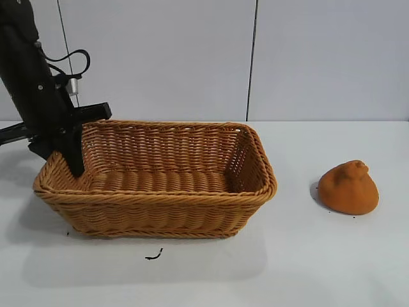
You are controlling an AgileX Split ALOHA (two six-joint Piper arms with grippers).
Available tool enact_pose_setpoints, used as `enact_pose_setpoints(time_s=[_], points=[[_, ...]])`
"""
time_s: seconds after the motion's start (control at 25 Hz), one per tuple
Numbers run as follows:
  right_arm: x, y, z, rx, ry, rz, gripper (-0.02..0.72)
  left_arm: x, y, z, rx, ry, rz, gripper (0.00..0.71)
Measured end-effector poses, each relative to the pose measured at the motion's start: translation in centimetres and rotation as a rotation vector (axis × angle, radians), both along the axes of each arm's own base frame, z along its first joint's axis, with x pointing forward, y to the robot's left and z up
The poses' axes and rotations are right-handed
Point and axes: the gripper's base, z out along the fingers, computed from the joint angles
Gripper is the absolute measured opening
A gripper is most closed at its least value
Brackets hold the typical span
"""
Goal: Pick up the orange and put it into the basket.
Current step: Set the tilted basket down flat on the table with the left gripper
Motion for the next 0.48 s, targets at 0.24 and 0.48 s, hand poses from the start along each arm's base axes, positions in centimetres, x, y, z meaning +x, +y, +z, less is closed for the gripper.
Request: enact_pose_setpoints(time_s=[0.24,0.48], points=[[0.00,0.00,0.00,0.000,0.000,0.000,0.610,0.07,0.00,-0.89,-0.003,0.019,0.003,0.087],[0.00,0.00,0.00,0.000,0.000,0.000,0.610,0.09,-0.06,-1.03,-0.009,0.021,0.006,0.278]])
